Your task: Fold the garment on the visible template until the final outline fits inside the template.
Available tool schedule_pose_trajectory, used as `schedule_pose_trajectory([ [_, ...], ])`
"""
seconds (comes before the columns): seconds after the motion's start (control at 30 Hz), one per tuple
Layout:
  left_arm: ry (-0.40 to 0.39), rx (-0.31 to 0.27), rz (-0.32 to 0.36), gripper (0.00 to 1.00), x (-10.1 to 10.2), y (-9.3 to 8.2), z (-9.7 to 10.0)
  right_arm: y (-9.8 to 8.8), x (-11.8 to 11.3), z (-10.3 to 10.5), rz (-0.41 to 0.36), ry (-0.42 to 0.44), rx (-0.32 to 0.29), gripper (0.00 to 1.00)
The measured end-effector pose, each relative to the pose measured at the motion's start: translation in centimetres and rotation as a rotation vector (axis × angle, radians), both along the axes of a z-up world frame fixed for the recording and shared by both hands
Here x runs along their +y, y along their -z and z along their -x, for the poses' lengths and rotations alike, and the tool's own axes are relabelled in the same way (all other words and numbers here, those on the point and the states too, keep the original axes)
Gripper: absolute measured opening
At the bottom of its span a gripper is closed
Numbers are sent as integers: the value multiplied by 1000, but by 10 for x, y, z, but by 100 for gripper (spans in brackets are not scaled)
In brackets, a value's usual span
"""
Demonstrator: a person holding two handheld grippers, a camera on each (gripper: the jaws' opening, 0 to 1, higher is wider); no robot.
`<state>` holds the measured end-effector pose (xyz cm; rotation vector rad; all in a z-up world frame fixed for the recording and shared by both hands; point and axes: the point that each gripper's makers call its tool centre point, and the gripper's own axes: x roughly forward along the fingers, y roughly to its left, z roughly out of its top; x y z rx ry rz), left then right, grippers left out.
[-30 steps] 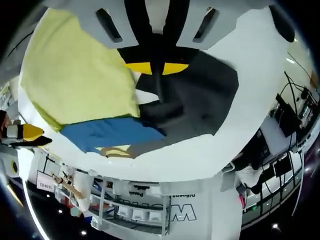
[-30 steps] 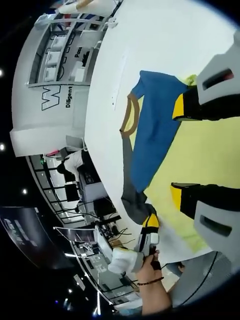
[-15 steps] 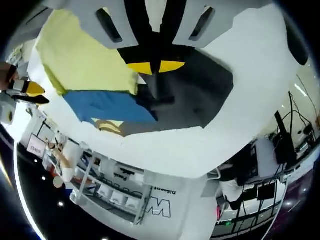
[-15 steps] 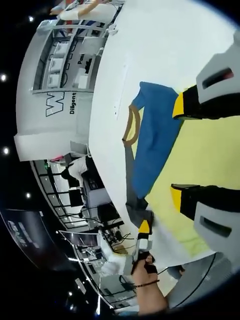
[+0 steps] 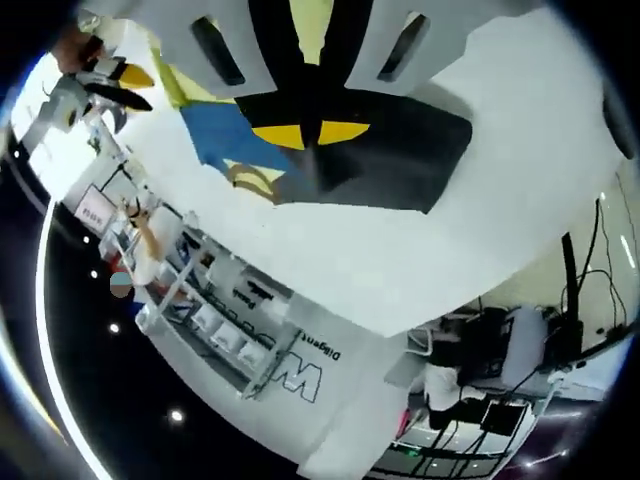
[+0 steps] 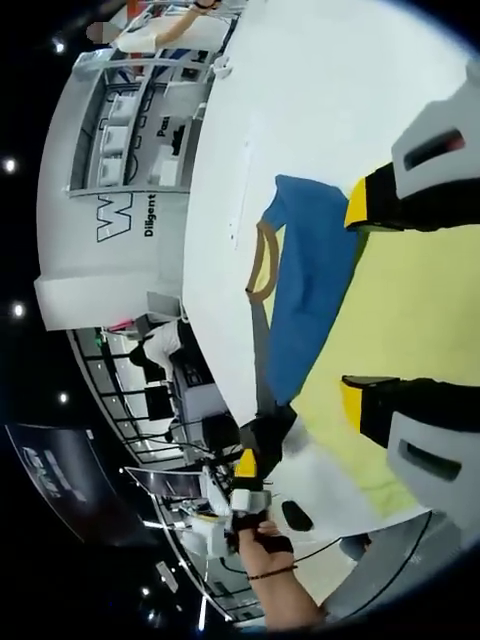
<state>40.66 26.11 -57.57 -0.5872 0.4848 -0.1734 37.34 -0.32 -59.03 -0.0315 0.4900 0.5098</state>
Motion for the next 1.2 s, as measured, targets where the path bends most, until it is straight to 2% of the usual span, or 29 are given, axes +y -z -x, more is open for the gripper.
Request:
schedule_pose_trajectory([
  [0.13, -23, -43, 39, 0, 1, -17, -9, 0, 0, 0, 6, -6, -18, 62],
  [0.17, -30, -59, 73, 0, 1, -25, -14, -1, 0, 0, 0, -3, -21, 63],
  [0.33, -31, -86, 92, 0, 0, -40, -28, 1, -2, 1, 2, 0, -15, 64],
  [0.47, -12, -108, 134, 0, -9, -54, -40, 4, -5, 2, 12, 2, -10, 65],
  [0.6, 9, -126, 140, 0, -17, -63, -46, 7, -6, 2, 11, 3, -5, 66],
  [0.97, 112, -169, 162, 0, -61, -90, -65, 11, -11, 1, 14, 18, 2, 66],
  [1.2, 203, -200, 161, 0, -96, -111, -77, 11, -12, 1, 11, 22, 5, 66],
])
